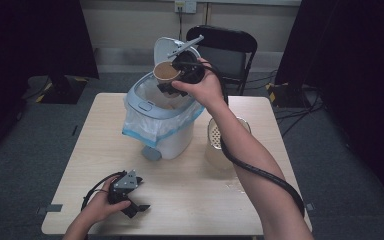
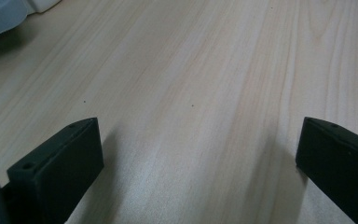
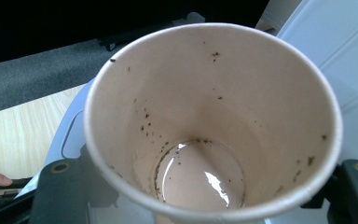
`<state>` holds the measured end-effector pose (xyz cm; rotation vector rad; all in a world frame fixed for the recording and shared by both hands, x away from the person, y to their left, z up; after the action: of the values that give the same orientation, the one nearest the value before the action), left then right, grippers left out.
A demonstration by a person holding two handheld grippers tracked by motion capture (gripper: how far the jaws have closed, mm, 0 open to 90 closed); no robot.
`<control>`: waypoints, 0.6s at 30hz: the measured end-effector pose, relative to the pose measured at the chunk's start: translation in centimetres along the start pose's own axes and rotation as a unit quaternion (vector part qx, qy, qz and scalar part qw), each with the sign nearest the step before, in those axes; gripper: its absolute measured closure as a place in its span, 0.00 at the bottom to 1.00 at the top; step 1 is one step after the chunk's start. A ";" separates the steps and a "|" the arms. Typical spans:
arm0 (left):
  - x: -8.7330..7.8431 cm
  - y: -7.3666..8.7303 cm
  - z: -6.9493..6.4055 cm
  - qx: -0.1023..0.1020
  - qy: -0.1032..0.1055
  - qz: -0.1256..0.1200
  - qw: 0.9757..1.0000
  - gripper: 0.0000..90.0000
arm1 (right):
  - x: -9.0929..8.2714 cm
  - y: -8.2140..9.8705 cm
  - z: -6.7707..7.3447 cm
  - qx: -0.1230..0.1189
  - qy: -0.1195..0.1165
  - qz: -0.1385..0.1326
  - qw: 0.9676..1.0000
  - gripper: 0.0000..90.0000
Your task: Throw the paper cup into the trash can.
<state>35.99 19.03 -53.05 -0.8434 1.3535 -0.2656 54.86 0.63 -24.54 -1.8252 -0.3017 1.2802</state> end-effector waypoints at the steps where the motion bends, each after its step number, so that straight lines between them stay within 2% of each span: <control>1: 0.0 0.0 0.0 0.000 0.000 0.000 1.000 0.00 | 0.1 0.0 0.0 0.002 0.000 0.000 1.000 0.30; 18: 0.0 0.0 0.0 0.001 0.000 0.000 1.000 0.00 | 1.5 -0.1 -0.4 0.009 0.006 -0.001 1.000 0.30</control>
<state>36.01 19.04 -53.04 -0.8406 1.3536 -0.2668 55.92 1.38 -25.35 -1.8164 -0.2860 1.2660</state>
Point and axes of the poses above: each handheld gripper's, and its own axes: x roughly forward along the jaws, y roughly out of its underside, z roughly to its left, the point moved 4 cm from there along x, roughly forward along the jaws, and after that the axes turned 4 degrees about z, right-handed, at the moved point
